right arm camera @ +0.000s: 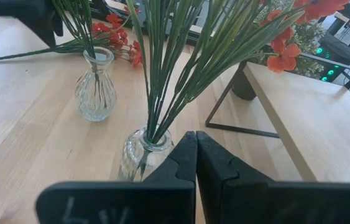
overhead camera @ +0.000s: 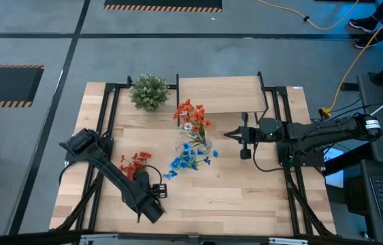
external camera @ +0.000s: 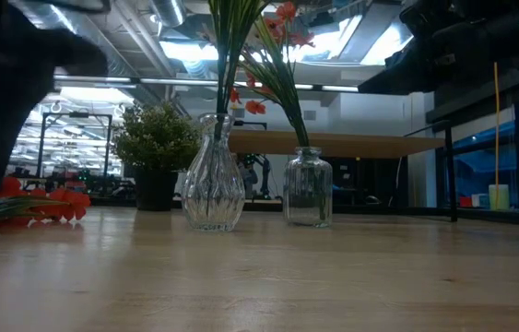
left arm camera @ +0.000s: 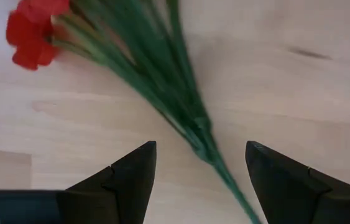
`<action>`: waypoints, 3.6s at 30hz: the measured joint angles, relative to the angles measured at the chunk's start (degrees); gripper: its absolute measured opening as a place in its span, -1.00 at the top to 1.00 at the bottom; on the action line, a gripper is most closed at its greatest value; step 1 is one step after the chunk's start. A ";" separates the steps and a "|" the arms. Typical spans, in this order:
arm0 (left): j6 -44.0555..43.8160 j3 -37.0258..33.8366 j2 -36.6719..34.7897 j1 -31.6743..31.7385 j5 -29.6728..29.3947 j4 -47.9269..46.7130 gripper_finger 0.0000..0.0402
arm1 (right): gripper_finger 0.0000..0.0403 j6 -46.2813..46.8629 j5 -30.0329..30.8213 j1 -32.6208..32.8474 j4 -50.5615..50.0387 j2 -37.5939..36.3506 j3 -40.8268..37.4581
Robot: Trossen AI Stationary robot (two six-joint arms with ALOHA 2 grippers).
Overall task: Pick and place flowers into a vace then onto a shelf
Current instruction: Put the orange flowers into the bottom transparent vase
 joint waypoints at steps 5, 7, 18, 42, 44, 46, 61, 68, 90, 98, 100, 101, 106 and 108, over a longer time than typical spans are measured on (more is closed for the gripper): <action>-1.14 0.00 3.28 1.02 0.35 0.40 -0.19 | 0.98 0.00 0.00 0.00 0.04 0.00 0.00; -1.07 0.00 4.39 1.71 -0.62 0.41 -0.19 | 0.98 0.06 0.00 -0.02 0.10 0.00 0.00; -0.65 0.20 5.87 2.57 -0.71 -1.17 -0.19 | 0.98 0.14 0.00 -0.01 0.19 0.00 0.00; 15.95 -0.13 6.13 2.58 -6.75 -7.33 -0.14 | 0.98 0.37 0.00 0.00 0.43 0.00 0.00; 17.10 -0.11 6.13 2.56 -6.63 -7.33 -0.08 | 0.98 0.37 0.00 0.00 0.43 0.00 0.00; 17.79 -0.11 6.13 2.56 -6.56 -7.41 -0.02 | 0.98 0.37 0.00 -0.02 0.43 0.00 0.00; 4.85 -0.07 6.04 2.45 0.75 -6.00 0.17 | 0.98 0.39 0.00 0.00 0.40 0.00 0.00; 3.06 -0.04 5.93 2.47 0.68 -3.81 0.16 | 0.98 0.39 0.00 0.00 0.40 0.00 0.00; 1.92 0.04 5.93 2.45 -0.83 -3.21 0.42 | 0.98 0.39 -0.02 -0.02 0.40 0.00 0.00; 2.90 0.00 6.06 2.47 -1.31 -4.15 0.54 | 0.98 0.39 0.00 -0.01 0.38 0.00 0.00; 2.93 0.00 6.06 2.45 -1.29 -4.32 0.60 | 0.98 0.39 0.00 0.00 0.40 0.00 0.00; 3.08 0.00 6.06 2.45 -1.26 -4.38 0.63 | 0.98 0.39 0.00 0.00 0.40 0.00 0.00; 3.28 0.00 6.06 2.09 -1.26 -4.49 0.80 | 0.98 0.39 0.00 0.00 0.40 0.00 0.00; 2.50 0.00 6.06 1.67 -1.24 -4.67 0.86 | 0.98 0.39 -0.02 0.00 0.38 0.00 0.00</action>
